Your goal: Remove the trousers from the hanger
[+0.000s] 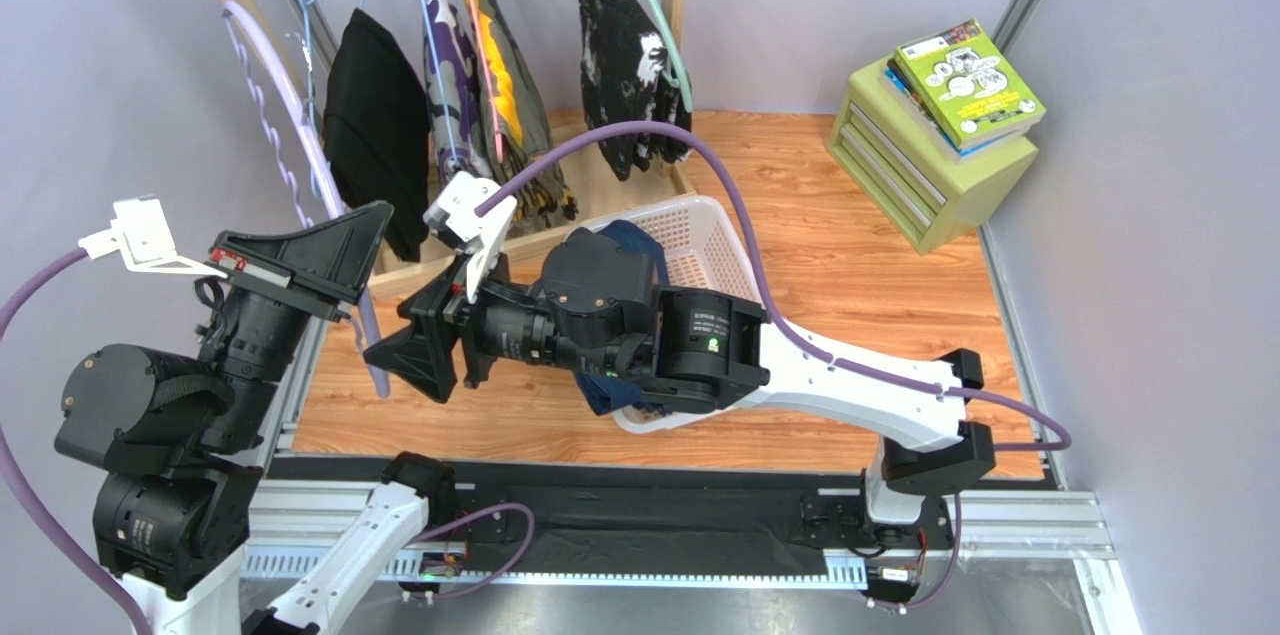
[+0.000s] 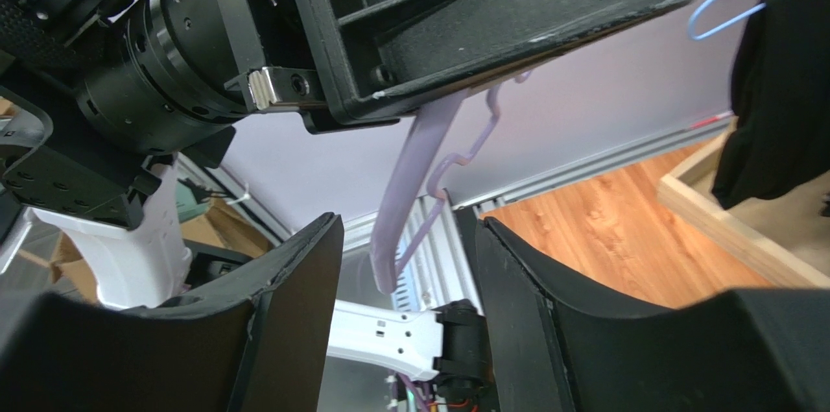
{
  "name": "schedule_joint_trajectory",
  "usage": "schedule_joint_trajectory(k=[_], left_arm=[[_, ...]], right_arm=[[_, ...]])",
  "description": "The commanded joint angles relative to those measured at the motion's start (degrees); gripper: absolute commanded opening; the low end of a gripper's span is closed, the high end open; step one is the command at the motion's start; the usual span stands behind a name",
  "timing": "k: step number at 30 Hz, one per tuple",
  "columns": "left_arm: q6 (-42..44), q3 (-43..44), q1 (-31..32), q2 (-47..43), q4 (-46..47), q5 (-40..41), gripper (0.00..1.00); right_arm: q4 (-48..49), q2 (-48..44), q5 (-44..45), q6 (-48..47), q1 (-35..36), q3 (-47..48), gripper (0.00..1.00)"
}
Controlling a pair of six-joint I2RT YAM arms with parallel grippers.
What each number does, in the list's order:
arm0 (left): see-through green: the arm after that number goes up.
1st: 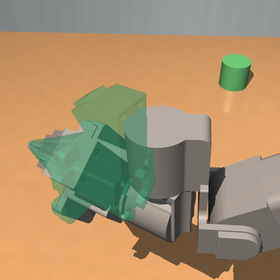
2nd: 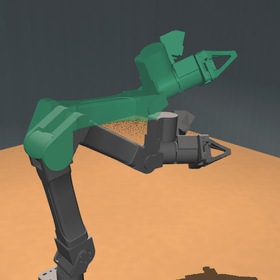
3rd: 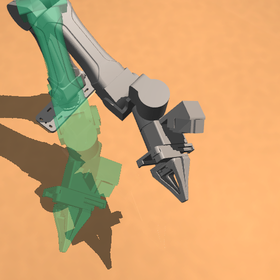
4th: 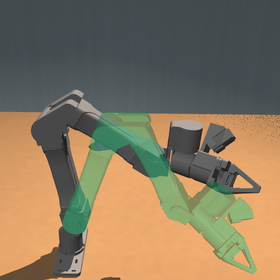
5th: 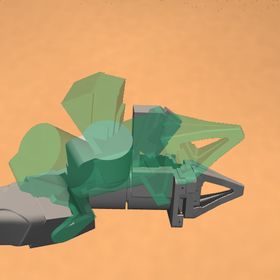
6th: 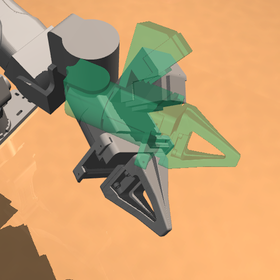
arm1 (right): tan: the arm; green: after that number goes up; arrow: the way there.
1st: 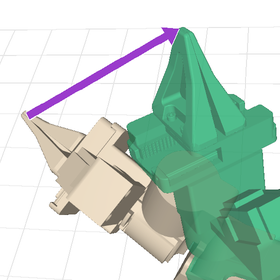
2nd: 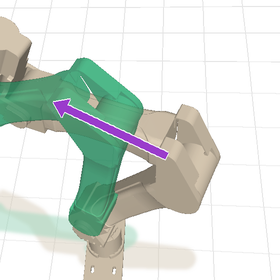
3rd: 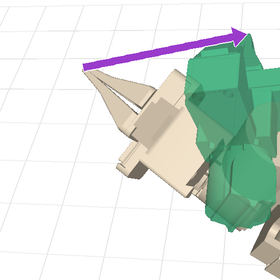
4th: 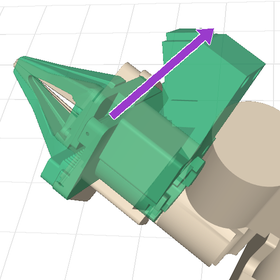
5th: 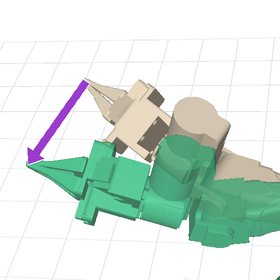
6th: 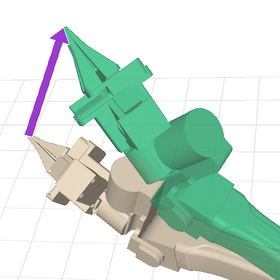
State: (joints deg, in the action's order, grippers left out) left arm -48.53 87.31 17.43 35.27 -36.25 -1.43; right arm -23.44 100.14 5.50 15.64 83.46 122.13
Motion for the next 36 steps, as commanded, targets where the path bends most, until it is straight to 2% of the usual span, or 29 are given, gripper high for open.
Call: schedule_joint_trajectory(k=[1,6,16,21,25,27,36], left_arm=[[4.1,0.6,-0.3,-0.4,3.7,-1.8,0.0],[7.0,0.1,-0.3,-1.3,5.0,-3.5,0.0],[5.5,-2.2,-0.3,-4.2,7.5,-4.4,0.0],[5.0,-2.1,-0.3,-3.8,6.6,-6.1,0.0],[3.8,-1.7,-0.3,-2.8,5.1,-7.8,0.0],[5.0,-2.2,-0.3,-2.7,6.4,-11.4,0.0],[6.1,-6.2,-0.3,-5.0,10.3,-16.3,0.0]], right_arm=[[0.0,2.1,-4.2,3.4,0.4,3.4,0.58],[0.8,3.1,-6.4,4.0,0.3,2.9,0.58],[5.2,2.3,-13.3,3.9,-0.4,0.1,0.55],[2.9,1.5,-14.6,2.8,-0.5,0.0,0.53],[1.7,0.7,-14.5,2.9,-0.7,0.2,0.58],[0.6,1.2,-14.9,2.7,-0.7,1.0,0.57],[-1.0,3.4,-17.6,2.5,-1.1,5.1,0.53]])
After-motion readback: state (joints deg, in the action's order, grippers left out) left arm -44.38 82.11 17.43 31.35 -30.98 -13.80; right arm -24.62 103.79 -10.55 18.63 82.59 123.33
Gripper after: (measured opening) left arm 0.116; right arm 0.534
